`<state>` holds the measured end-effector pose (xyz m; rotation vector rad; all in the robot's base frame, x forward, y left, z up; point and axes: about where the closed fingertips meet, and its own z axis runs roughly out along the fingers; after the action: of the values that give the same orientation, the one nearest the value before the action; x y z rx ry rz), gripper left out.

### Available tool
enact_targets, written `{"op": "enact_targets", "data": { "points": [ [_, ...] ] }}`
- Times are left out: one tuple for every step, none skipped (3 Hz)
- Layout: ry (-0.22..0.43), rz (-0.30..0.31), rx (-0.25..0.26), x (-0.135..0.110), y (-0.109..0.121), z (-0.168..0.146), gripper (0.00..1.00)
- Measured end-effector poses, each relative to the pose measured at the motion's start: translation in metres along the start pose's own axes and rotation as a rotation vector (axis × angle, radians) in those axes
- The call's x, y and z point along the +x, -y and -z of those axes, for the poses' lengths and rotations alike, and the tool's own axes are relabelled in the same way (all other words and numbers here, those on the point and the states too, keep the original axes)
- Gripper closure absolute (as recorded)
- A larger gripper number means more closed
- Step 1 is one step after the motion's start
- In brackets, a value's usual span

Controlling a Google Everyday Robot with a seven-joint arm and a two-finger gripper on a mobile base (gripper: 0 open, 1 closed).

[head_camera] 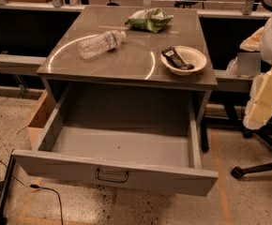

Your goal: Place green jalapeno chip bag into top drawer

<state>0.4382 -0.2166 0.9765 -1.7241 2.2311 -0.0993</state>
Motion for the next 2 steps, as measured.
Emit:
{"op": "enact_targets", "data": {
  "points": [
    [0.000,0.000,0.000,0.000,0.000,0.000,0.00],
    [0.104,-0.122,0.098,0.000,0.035,0.002,0.00]
  ]
}}
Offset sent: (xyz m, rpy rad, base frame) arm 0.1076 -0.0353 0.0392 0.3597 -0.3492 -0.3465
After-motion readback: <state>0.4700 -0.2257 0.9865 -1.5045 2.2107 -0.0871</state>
